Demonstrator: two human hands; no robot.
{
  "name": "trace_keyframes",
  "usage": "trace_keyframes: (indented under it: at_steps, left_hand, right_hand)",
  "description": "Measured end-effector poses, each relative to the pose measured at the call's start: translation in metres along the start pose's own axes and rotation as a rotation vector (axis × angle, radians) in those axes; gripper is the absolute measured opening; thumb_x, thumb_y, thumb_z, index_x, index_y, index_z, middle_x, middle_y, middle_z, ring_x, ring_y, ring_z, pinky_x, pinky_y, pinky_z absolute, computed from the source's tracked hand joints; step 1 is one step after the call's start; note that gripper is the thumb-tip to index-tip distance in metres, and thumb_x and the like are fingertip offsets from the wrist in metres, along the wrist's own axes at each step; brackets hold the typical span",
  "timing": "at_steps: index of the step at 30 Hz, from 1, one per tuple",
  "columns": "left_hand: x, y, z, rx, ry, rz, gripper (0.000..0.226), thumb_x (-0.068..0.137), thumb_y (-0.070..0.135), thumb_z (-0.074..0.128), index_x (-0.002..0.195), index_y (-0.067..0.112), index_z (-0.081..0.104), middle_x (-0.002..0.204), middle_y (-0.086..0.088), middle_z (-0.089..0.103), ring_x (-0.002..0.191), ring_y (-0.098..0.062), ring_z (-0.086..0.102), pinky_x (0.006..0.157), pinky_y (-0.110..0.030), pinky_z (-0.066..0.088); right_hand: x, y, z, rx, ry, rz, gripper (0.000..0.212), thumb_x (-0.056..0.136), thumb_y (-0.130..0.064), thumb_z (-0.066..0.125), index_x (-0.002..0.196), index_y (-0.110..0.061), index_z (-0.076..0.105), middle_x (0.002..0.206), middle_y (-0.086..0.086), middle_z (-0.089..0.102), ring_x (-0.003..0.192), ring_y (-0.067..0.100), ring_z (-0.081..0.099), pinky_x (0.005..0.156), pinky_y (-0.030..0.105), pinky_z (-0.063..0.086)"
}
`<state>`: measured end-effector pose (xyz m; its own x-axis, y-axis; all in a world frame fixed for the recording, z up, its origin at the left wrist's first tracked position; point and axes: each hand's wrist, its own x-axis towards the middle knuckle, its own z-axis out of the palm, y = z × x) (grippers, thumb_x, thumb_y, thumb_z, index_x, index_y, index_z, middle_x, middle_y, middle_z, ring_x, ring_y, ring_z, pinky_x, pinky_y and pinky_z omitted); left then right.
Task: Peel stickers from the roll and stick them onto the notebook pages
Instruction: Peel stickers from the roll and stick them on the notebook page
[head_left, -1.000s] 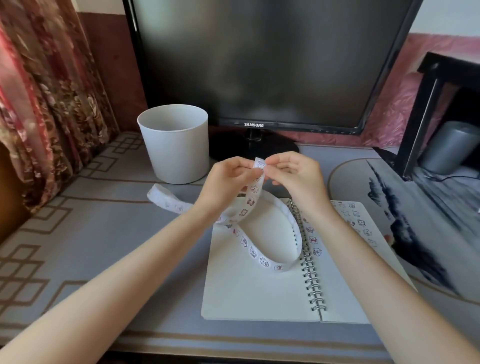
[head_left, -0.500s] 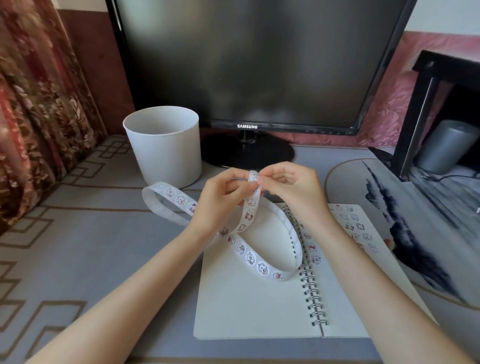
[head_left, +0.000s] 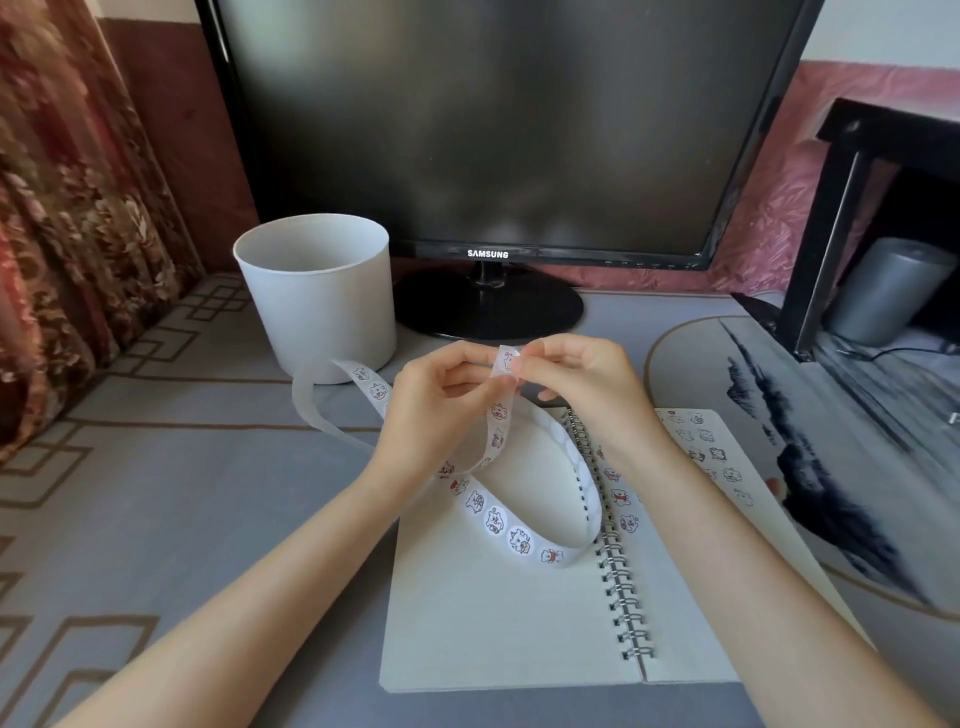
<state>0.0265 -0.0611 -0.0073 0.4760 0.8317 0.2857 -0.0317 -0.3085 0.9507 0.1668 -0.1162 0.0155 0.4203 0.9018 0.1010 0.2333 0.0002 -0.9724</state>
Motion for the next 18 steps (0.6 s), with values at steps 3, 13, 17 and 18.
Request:
trace_keyframes:
  at_steps: [3, 13, 17, 18]
  left_hand:
    - [-0.0012, 0.0014, 0.001, 0.0, 0.029, -0.001, 0.012, 0.083, 0.009, 0.07, 0.094, 0.015, 0.071, 0.083, 0.0, 0.075, 0.083, -0.013, 0.072, 0.086, -0.033, 0.055]
    - [-0.0042, 0.0014, 0.0039, 0.193, 0.163, 0.09, 0.008, 0.085, 0.013, 0.07, 0.09, 0.018, 0.073, 0.08, 0.008, 0.074, 0.077, -0.003, 0.07, 0.081, -0.027, 0.056]
    - [-0.0065, 0.0049, 0.0043, 0.076, 0.1, 0.03, 0.01, 0.086, 0.011, 0.068, 0.094, 0.015, 0.073, 0.081, 0.004, 0.075, 0.08, -0.007, 0.071, 0.081, -0.024, 0.055]
    - [-0.0067, 0.0057, 0.004, 0.055, 0.093, 0.02, 0.01, 0.086, 0.01, 0.068, 0.094, 0.015, 0.073, 0.081, 0.004, 0.075, 0.079, -0.007, 0.071, 0.08, -0.021, 0.054]
  right_hand:
    - [-0.0008, -0.0016, -0.0003, -0.003, -0.011, 0.018, 0.002, 0.081, -0.017, 0.071, 0.083, -0.017, 0.071, 0.09, 0.002, 0.073, 0.085, 0.008, 0.067, 0.066, 0.016, 0.05]
    - [-0.0034, -0.0011, 0.0031, 0.06, -0.002, 0.104, 0.013, 0.081, -0.023, 0.07, 0.09, -0.015, 0.075, 0.097, 0.001, 0.073, 0.1, 0.012, 0.064, 0.085, 0.024, 0.05]
    - [-0.0054, -0.0039, 0.0033, 0.069, -0.015, 0.045, 0.01, 0.083, -0.017, 0.069, 0.09, -0.009, 0.071, 0.086, 0.001, 0.071, 0.079, 0.0, 0.064, 0.068, 0.01, 0.049]
    - [-0.0058, -0.0046, 0.0034, 0.067, -0.021, 0.032, 0.009, 0.084, -0.016, 0.069, 0.089, -0.009, 0.07, 0.086, 0.002, 0.071, 0.075, 0.0, 0.064, 0.066, 0.01, 0.049]
